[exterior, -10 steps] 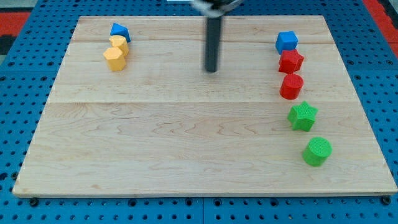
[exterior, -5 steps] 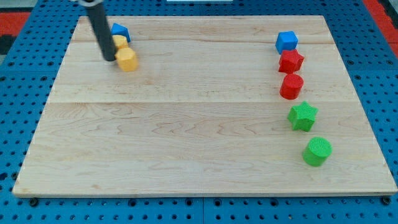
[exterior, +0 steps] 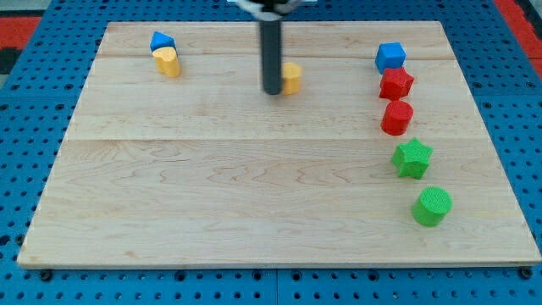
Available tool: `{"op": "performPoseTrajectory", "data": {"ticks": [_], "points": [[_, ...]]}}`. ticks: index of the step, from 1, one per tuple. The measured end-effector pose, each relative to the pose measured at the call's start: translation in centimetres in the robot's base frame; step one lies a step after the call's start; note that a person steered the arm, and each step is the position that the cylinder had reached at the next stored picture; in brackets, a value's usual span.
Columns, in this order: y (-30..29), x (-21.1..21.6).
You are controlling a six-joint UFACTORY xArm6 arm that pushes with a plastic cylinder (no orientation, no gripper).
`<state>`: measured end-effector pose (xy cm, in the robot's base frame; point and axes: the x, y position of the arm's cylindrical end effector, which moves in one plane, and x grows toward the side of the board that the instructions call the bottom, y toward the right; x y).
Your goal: Move the yellow hexagon away from the yellow heart
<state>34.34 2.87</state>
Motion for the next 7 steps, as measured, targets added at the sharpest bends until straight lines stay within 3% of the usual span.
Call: {"op": "performPoseTrajectory", "data": {"ticks": [1, 4, 6, 7], "points": [[2.5, -5.2], [5.1, -9.1], [12.0, -9.2], [9.8, -9.1]]}}
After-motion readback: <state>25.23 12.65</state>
